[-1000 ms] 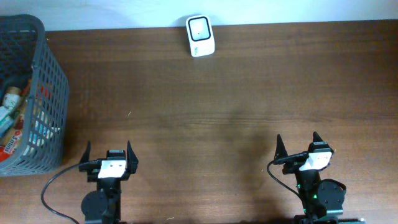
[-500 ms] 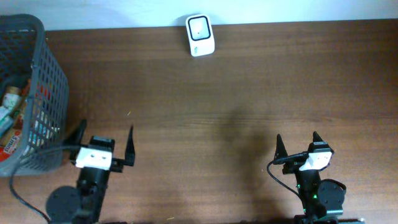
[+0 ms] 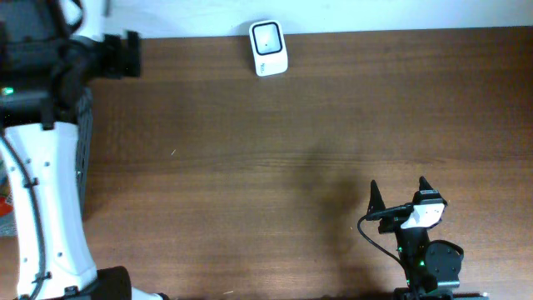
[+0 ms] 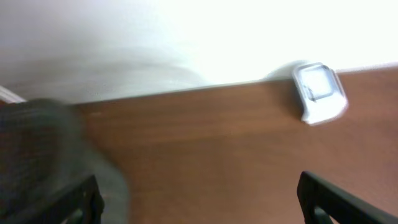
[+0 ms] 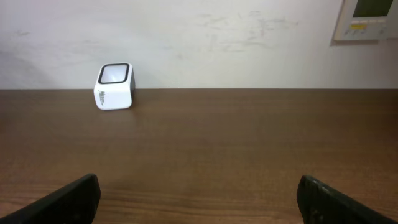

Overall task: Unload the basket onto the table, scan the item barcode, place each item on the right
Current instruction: 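Reach the left gripper into the grey basket and grasp a light-blue snack bag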

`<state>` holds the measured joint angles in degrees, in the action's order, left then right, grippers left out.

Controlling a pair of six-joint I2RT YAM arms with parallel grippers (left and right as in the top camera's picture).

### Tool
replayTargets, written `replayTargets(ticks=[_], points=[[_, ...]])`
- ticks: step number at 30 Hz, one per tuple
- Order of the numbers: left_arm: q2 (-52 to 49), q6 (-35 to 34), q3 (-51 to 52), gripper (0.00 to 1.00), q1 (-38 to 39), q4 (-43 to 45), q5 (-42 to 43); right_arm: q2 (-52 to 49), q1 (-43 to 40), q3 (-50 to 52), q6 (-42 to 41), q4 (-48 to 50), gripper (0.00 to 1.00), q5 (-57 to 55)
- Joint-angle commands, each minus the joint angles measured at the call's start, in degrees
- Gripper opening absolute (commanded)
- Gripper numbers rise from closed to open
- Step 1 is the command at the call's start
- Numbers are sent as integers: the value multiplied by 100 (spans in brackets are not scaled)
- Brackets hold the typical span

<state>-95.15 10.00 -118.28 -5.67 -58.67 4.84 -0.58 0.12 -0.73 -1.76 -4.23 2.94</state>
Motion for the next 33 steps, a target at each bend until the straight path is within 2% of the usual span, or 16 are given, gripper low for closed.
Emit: replayTargets(ticks=[1,3,4,6,10,12,16,21,22,27,29,31,33], points=[[120,-315,-339,100,-890,514,-1591,37,35,42,-61,-7,99,46],[87,-483,-339,100,-1528,522,-1648,37,35,42,-59,-7,99,46],[15,-483,-339,94,-1998,369,-1676,37,35,42,-61,-7,99,46],[-245,-426,-337,95,-2675,120,-1687,37,35,42,-61,-7,99,46],[-1012,621,-337,99,-3377,-223,-1644,37,35,42,-59,-7,99,46],[-1375,702,-332,98,-3480,-247,-1646,37,35,42,-61,-7,99,46],[-2291,1589,-332,86,-3458,-201,-1665,37,35,42,-61,-7,99,46],[-3143,1932,-332,84,-3423,295,-2011,37,35,42,-61,-7,99,46],[-3268,1950,-332,78,-3412,470,-2079,37,35,42,-59,-7,99,46],[-3779,1947,-332,66,-3359,964,-2081,37,35,42,-59,-7,99,46],[-3866,1945,-332,37,-3359,1001,-2076,37,35,42,-61,-7,99,46],[-3864,1943,-380,0,-3348,999,-2197,37,35,42,-61,-7,99,46],[-3722,1915,-393,0,-3224,946,-2371,37,35,42,-61,-7,99,46]])
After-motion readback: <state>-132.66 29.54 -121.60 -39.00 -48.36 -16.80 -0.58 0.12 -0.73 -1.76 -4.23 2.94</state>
